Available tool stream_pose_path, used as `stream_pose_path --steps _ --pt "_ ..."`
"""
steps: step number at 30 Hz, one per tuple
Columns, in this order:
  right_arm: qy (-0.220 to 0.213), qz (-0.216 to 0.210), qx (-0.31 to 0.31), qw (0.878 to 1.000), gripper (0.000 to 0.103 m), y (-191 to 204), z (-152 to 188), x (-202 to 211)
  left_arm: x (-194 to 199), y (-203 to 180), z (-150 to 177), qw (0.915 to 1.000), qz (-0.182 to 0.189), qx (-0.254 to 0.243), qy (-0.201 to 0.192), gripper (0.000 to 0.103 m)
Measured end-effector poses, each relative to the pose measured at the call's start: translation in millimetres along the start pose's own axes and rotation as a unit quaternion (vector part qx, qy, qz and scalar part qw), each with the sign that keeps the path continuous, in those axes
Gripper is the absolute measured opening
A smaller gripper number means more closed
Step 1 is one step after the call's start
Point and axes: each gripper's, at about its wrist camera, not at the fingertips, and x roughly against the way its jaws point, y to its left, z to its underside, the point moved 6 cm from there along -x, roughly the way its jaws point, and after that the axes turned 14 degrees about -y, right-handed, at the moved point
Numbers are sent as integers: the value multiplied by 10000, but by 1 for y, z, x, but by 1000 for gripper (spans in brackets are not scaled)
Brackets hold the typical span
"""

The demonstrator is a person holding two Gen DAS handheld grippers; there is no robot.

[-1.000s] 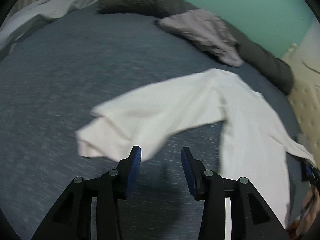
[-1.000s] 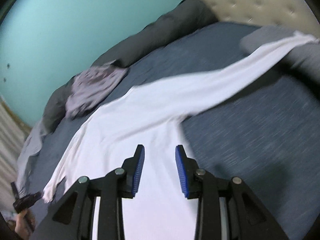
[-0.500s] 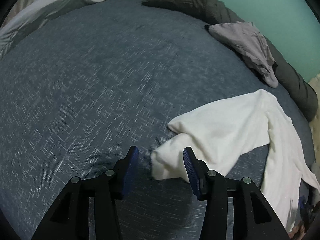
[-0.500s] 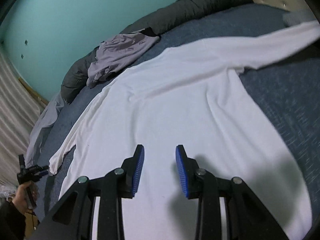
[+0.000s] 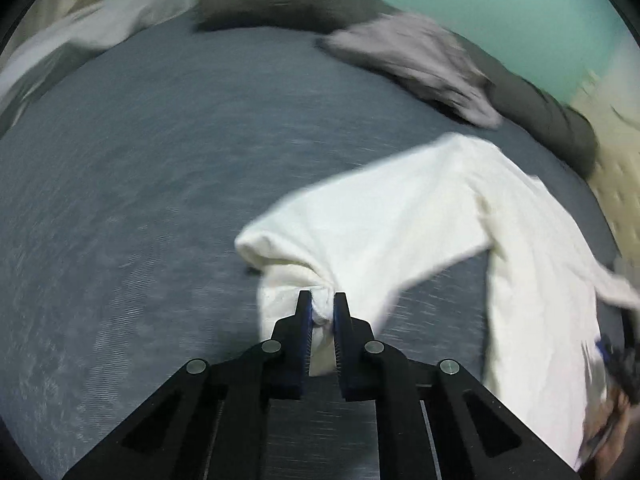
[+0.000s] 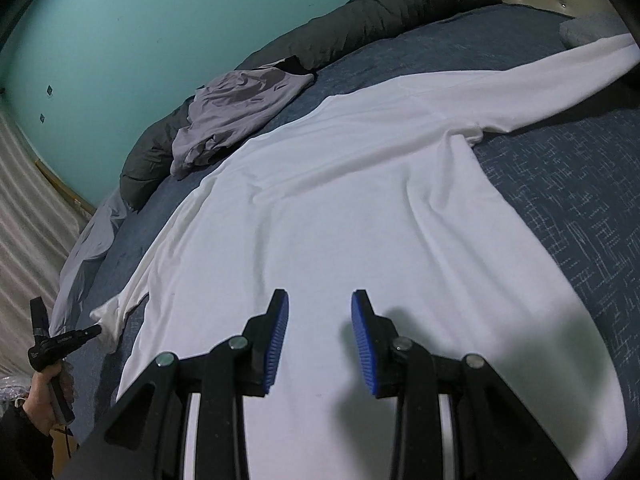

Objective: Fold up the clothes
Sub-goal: 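Grasp the other shirt sleeve cuff with the left tool, then pull the sleeve outward with the left tool and lay it down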

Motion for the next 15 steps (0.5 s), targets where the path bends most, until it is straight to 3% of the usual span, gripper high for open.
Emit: stream_pose_path --steps 6,8,11,15 --pt "-9 -61 1 10000 32 4 -1 1 -21 -36 19 9979 402 -201 476 12" --pt "-21 -65 -18 10000 32 3 -2 1 -13 -34 21 9983 377 -174 411 20" --pt "-23 -68 -57 10000 32 3 -2 1 2 -24 13 9992 371 31 165 47" --pt "-22 -66 -70 10000 32 3 -2 1 18 2 -5 9989 149 332 -281 48"
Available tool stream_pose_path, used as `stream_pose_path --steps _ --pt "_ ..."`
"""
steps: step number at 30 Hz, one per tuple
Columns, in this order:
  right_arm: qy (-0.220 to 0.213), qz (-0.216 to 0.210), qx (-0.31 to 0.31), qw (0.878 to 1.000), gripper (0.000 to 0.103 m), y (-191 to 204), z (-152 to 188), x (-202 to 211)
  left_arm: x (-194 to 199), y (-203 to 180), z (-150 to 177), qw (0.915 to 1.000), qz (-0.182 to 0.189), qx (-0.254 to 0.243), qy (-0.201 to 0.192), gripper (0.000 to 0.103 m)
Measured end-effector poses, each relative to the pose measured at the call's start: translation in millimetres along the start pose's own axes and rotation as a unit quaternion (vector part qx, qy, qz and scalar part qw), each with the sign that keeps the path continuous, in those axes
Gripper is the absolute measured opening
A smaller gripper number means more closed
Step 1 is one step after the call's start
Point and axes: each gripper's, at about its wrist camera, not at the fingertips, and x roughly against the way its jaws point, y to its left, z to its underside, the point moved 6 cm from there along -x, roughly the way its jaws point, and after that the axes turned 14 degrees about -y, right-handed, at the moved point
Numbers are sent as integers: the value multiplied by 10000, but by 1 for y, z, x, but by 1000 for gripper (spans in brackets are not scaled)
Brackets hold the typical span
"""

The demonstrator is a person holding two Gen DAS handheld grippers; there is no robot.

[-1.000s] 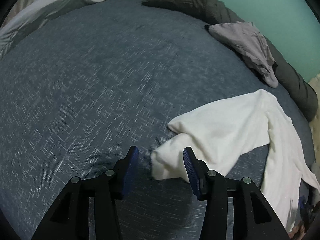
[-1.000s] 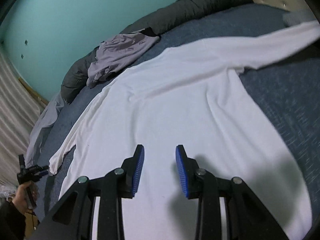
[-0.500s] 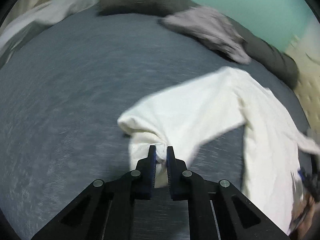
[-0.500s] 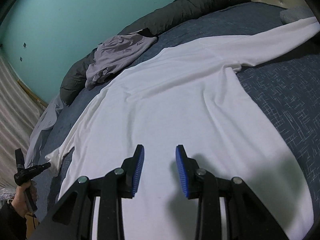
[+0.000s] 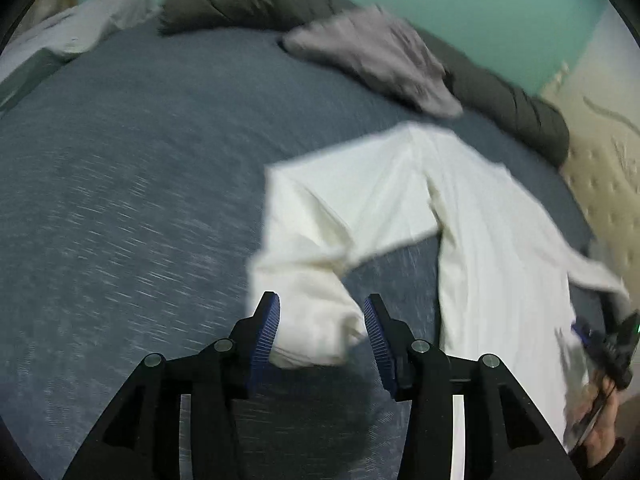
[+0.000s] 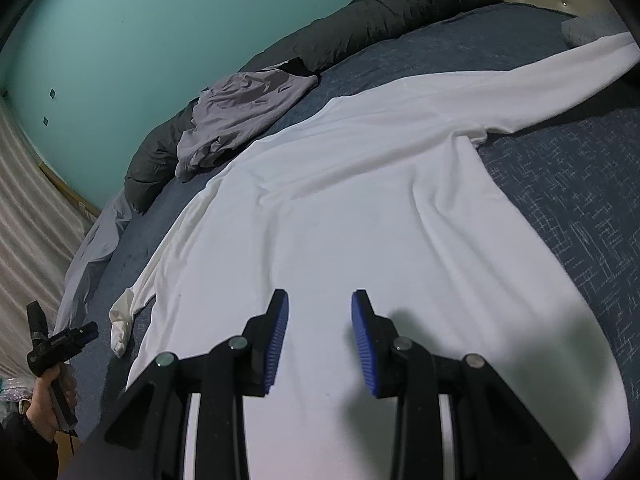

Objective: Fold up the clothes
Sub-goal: 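Pull the sleeve outward with the left tool and lay it down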

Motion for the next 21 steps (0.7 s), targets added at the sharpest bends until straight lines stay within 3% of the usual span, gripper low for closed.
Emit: stream_pose_path --steps 2,6,14,17,21 --pt "4 4 14 10000 32 1 1 0 -5 15 -4 9997 -227 89 -17 48" --pt "-10 26 23 10000 32 1 0 1 -25 26 4 9990 -334 209 221 48" --pt "17 42 4 10000 32 0 1 -1 -50 18 10 9982 -308 -270 447 46" --pt "21 40 1 10000 32 0 2 -1 -52 14 10 9981 -301 -337 420 16" --pt "23 38 -17 10000 32 0 2 -1 -47 7 4 9983 -309 -416 257 6"
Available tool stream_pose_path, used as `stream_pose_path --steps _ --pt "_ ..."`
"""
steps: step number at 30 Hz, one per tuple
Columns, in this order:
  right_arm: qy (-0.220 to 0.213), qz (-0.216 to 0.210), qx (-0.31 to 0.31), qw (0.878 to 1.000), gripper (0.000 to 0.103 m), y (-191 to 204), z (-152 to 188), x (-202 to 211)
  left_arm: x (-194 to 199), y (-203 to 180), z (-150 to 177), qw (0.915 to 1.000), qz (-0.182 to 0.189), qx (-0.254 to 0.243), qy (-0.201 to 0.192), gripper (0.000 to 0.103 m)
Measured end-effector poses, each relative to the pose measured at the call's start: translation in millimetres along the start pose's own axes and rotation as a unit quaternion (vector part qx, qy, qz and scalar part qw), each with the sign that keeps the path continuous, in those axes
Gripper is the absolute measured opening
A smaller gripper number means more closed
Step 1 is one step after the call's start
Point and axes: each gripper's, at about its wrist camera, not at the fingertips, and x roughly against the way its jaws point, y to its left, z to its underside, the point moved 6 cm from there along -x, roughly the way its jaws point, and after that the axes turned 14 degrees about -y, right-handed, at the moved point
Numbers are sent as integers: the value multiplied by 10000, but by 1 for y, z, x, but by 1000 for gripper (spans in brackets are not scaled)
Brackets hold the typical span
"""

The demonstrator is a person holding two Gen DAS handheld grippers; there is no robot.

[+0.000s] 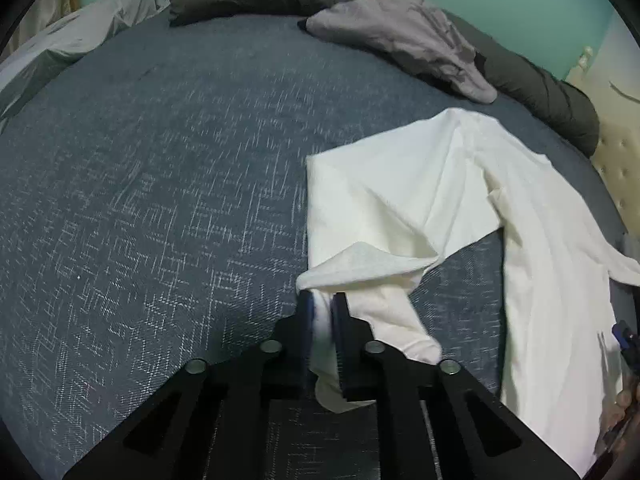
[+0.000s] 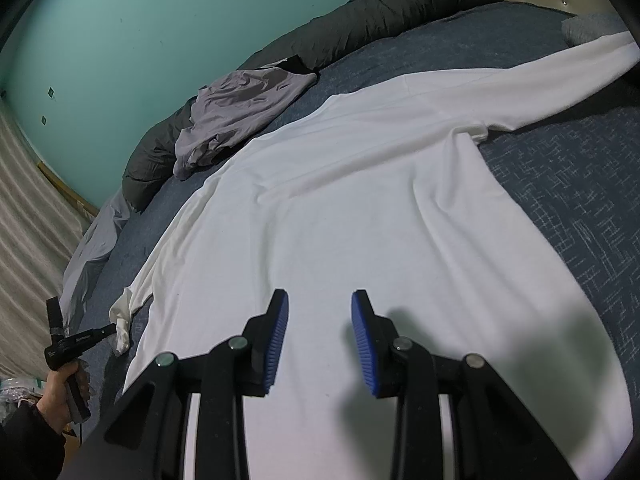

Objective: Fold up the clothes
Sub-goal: 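Pull the sleeve outward with the left tool and lay it down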

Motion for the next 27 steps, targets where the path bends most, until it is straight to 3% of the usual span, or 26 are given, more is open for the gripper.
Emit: stream_pose_path --steps 10,27 --pt "-31 -24 -18 10000 32 1 -1 2 53 21 -31 9984 -230 -115 -504 5" --pt "33 2 148 9999 32 7 4 -3 83 133 -49 9921 -1207 175 -278 4"
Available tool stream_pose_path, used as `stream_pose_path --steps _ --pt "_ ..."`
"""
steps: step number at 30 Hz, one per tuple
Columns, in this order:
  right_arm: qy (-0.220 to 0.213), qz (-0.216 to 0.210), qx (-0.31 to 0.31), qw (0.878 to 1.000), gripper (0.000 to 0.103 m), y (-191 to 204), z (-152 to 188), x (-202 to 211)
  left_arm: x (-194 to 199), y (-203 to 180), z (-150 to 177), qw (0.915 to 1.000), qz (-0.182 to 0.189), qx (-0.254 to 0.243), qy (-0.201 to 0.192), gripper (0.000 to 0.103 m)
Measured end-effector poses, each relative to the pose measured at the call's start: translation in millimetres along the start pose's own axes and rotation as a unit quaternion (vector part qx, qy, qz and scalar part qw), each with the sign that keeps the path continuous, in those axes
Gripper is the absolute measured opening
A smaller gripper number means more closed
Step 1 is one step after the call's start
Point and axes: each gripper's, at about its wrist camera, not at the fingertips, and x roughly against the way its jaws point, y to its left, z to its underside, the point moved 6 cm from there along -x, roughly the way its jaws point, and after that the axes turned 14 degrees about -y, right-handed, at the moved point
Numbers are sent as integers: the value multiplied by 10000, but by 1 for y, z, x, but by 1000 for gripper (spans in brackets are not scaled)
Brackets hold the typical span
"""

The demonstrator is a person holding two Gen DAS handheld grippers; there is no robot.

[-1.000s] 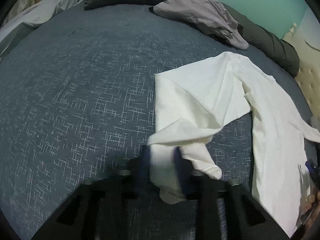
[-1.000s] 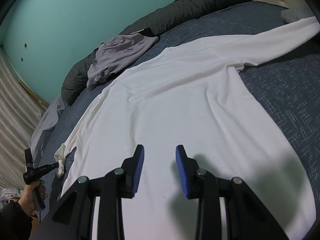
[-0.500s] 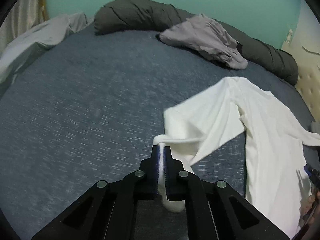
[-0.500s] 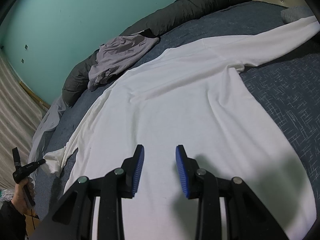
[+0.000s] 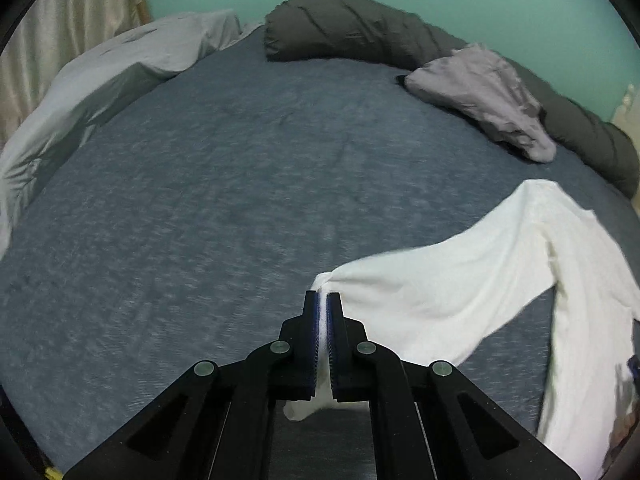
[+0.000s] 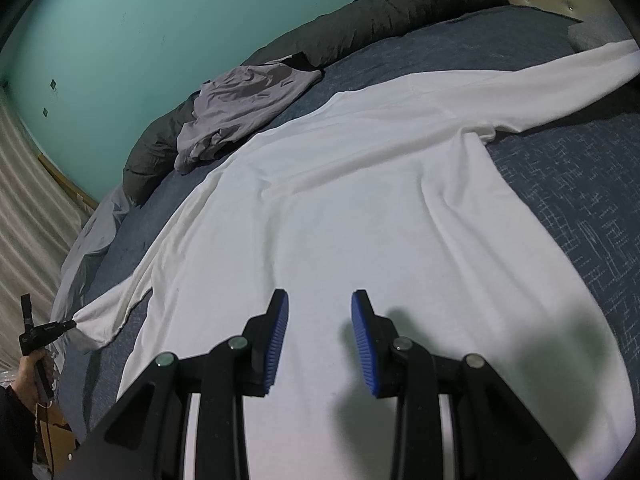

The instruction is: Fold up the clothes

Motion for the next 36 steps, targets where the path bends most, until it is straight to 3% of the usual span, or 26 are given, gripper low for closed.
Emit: stream_pose_path --steps 8,13,14,18,24,28,30,36 --pt "49 28 98 9999 32 3 4 -2 -26 45 16 9980 -264 446 375 4" --pt "55 30 93 9999 32 4 5 -2 -39 64 25 9943 -430 845 478 10" --pt "47 16 100 9999 32 4 4 -2 -37 67 25 9935 -412 960 446 18" --pt "49 -9 118 9999 32 6 5 -2 -27 79 35 9872 -121 1532 437 40" --pt "46 -15 114 9999 32 8 6 0 -17 68 64 9785 469 1915 609 47" --pt "22 -18 126 9999 32 9 6 2 -23 65 74 9791 532 1855 648 42" --pt "8 -16 104 9999 32 9 5 2 -23 61 76 9792 562 1831 667 4" --pt "-14 -61 70 10000 32 9 3 4 1 62 70 9780 714 1838 688 4"
